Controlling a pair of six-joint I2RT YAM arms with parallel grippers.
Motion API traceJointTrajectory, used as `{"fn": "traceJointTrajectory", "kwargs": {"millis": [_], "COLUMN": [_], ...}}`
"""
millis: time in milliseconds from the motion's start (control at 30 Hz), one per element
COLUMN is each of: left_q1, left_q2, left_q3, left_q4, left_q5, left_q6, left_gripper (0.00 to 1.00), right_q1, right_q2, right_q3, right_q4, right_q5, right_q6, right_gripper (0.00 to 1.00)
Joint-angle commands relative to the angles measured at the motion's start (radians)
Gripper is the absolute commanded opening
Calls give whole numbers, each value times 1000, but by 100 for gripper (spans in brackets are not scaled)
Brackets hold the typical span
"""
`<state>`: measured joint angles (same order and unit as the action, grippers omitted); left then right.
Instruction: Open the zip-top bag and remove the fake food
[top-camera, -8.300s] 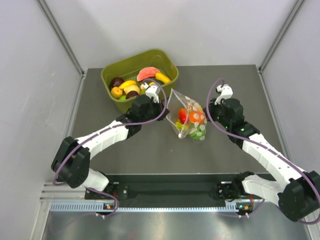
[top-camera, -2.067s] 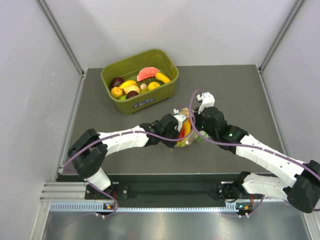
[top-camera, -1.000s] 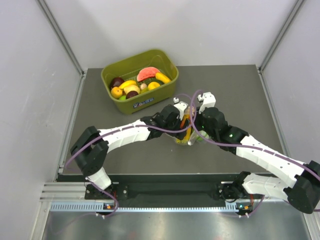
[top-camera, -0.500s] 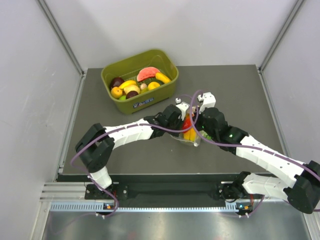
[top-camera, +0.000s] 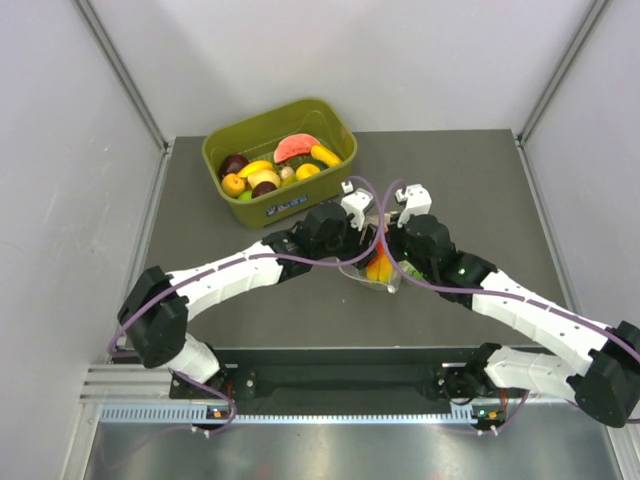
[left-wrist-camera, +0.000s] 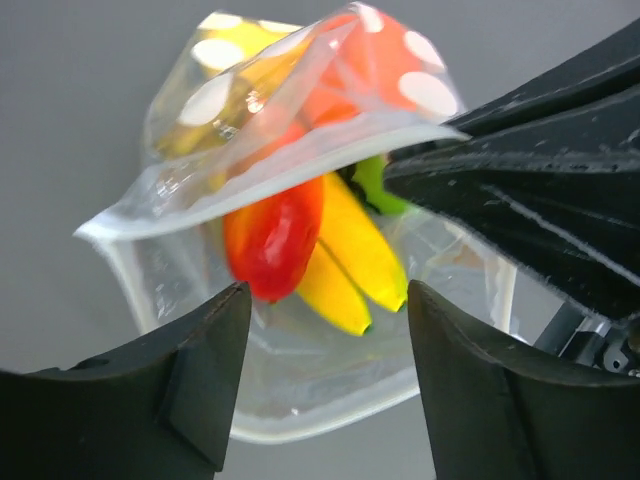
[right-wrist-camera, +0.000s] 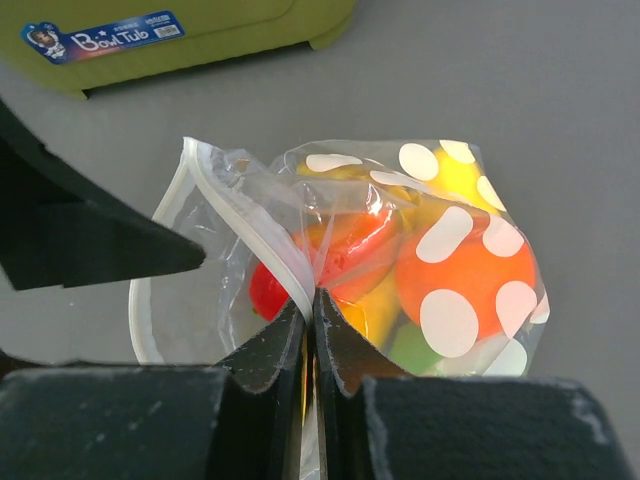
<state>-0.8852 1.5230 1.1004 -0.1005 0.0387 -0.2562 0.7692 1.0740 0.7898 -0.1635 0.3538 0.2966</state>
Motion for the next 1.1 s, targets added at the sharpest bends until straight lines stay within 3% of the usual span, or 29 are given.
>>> {"fn": "traceJointTrajectory", "kwargs": {"millis": [0, 333, 833, 933, 1067], "left_q1": [0, 0, 2, 2, 2], "left_q2": [31, 161, 285, 307, 335], "left_q3": [-16, 22, 42, 47, 61], "left_q4": [125, 223, 305, 303, 283], "left_q5": [69, 46, 29, 44, 55], "left_q6": [31, 139, 219, 216, 215], "left_gripper": [69, 80, 84, 80, 51], "right_q1": [-7, -7, -8, -7, -7], "right_q2": [-6, -40, -48, -54, -60], "right_q3": [5, -7, -17, -17, -20], "right_q4": [45, 50, 68, 68, 67], "right_q5": [-12, -47, -122, -125, -119], "right_q6": [-1, 6, 12, 15, 16], "right_gripper": [6, 6, 6, 7, 7]}}
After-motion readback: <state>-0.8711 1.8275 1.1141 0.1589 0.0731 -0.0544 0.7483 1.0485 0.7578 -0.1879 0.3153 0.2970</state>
